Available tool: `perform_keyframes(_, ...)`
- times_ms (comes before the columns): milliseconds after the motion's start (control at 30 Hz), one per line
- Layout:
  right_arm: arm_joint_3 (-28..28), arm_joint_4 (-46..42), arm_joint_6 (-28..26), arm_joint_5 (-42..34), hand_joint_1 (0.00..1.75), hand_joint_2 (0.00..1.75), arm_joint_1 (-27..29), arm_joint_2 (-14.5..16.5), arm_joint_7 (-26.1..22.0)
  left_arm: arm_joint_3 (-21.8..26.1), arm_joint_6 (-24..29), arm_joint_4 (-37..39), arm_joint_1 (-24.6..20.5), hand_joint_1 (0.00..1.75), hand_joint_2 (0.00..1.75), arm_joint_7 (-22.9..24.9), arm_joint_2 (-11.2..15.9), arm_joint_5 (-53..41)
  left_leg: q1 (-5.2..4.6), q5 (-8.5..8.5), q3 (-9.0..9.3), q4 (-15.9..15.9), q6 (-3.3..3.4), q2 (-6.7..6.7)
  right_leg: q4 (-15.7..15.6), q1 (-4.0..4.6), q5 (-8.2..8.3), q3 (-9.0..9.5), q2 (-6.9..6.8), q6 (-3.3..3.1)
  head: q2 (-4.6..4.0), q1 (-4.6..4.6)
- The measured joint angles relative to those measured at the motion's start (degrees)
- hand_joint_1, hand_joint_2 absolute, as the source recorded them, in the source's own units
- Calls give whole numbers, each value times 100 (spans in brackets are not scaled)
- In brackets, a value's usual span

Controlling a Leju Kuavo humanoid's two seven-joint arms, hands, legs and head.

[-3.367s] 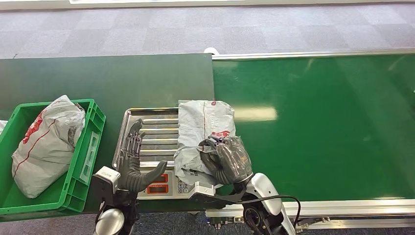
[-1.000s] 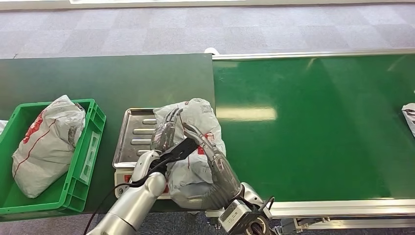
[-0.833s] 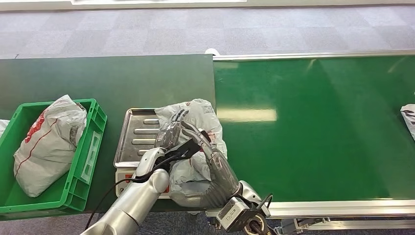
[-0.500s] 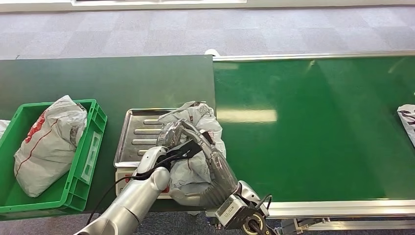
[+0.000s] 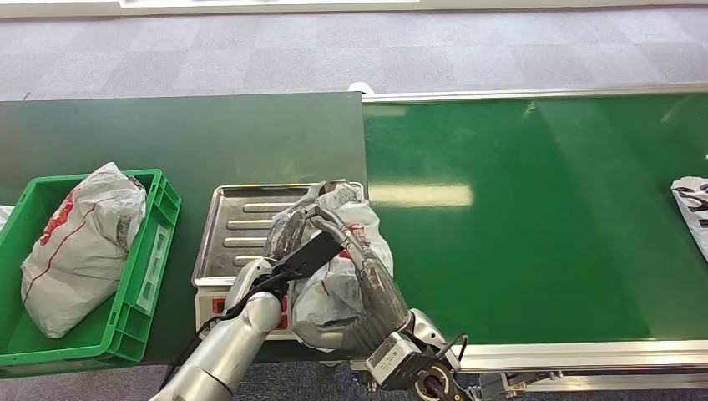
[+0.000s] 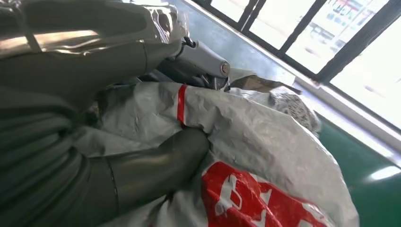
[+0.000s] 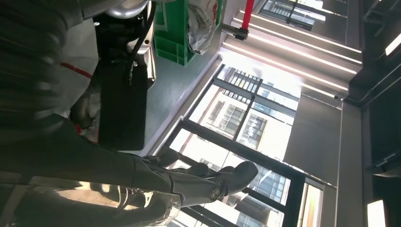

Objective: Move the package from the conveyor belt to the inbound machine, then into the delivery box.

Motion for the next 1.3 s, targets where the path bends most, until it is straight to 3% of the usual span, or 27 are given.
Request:
perform_keyframes(300,-56,-9,-277,107,0,175,104,-32,92,268,592,-2121,551,175,175,-303,287,622,1,0,-13,-1,0,2,1,2,-1,-13,1,-1,0,0)
perform_keyframes(533,-105,-33,-452,197,0,175,262,-81,87,779,1336,-3165,910,173,175,-392,597,569,1,0,-14,-2,0,5,1,2,-1,-15,4,-1,0,1)
perform_keyframes(900,-269,-66,-574,212,0,175,527,-167,87,2366,1679,-3857,1662,168,175,-323,920,426,2,0,-18,-3,-1,6,1,3,-3,-18,5,-2,0,1)
perform_keyframes(1133,-289,-62,-575,215,0,175,534,-189,84,3309,1906,-3834,1880,161,175,196,1057,-7,2,0,-17,-3,-1,7,1,3,-3,-19,5,-2,0,2)
perform_keyframes(1200,-289,-60,-577,213,0,175,532,-189,83,3552,1902,-3655,1872,127,175,293,1127,-55,3,1,-16,-4,-2,6,1,4,-3,-19,5,-2,0,2)
perform_keyframes(1267,-287,-58,-583,209,0,175,532,-189,83,3769,1990,-3449,1842,47,175,339,1181,-158,4,1,-16,-4,-2,6,1,5,-3,-19,5,-3,0,2)
perform_keyframes(1300,-285,-56,-588,207,0,175,532,-189,84,3878,2091,-3346,1819,24,175,353,1200,-275,5,1,-16,-4,-3,6,2,6,-3,-19,5,-3,0,2)
